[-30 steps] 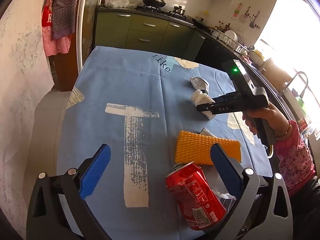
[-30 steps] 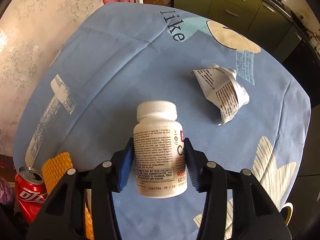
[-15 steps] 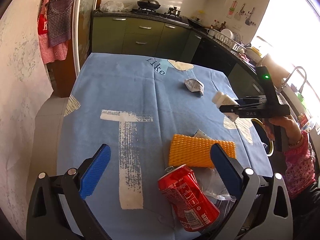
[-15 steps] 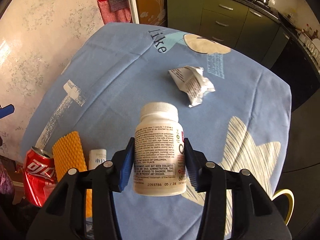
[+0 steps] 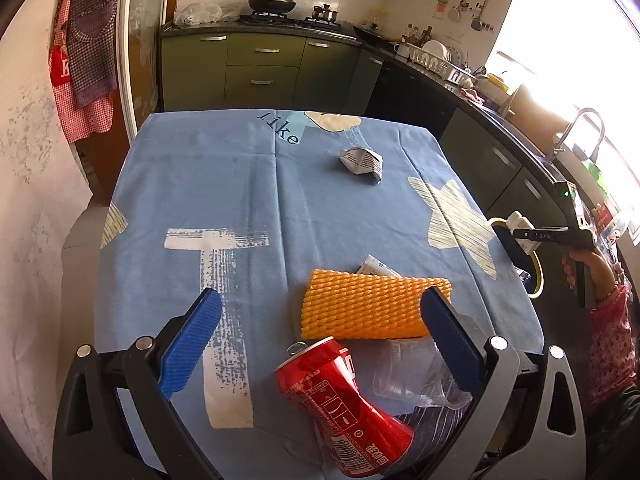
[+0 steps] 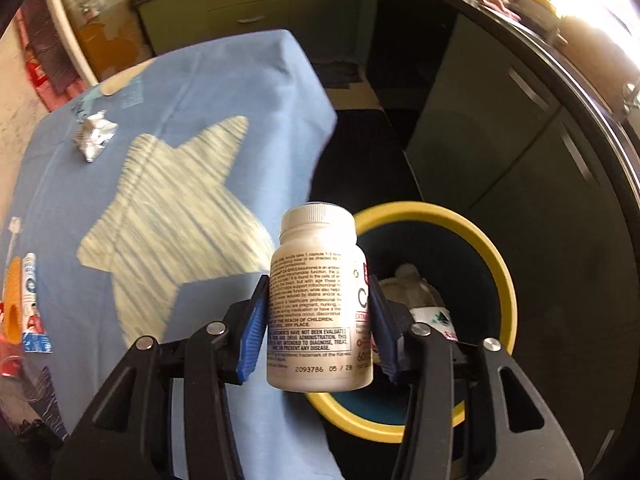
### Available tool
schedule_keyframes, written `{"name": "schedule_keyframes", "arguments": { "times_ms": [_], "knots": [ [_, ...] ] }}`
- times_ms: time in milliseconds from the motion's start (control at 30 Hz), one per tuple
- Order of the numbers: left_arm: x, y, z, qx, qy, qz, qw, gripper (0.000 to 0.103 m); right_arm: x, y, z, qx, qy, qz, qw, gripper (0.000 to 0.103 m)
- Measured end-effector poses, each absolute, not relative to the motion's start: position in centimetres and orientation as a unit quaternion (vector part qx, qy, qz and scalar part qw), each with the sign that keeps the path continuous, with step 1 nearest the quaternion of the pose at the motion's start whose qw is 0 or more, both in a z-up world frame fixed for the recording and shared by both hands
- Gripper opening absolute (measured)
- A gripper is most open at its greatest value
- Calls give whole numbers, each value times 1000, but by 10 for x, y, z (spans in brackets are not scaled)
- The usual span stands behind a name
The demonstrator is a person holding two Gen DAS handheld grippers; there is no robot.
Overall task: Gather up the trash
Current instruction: 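Carry the supplement bottle over the bin and release it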
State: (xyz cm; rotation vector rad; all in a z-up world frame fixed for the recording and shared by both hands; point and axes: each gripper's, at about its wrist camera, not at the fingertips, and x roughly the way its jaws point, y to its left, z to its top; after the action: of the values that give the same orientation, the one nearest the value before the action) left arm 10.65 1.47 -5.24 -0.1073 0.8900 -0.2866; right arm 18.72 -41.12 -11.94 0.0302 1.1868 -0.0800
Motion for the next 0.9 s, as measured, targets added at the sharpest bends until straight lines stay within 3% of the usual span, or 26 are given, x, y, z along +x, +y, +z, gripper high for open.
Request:
{"name": "schedule_keyframes", "arguments": {
  "times_ms": [67,100,600,900],
  "knots": [
    [107,10,-50,-47,428,-140,891,98,187,-428,-126,28,551,-63,831,59],
    [107,8,-50,-45,428,-140,892,98,186,-433,-127,33,546,-68,834,60],
    [98,-14,-56,14,474,-115,873,98,150,-398,-105,28,497,-14,867,67],
    [97,-2,-89,-28,575,-86,813,98,136,-382,-98,19,484,18,874,69]
  ]
}}
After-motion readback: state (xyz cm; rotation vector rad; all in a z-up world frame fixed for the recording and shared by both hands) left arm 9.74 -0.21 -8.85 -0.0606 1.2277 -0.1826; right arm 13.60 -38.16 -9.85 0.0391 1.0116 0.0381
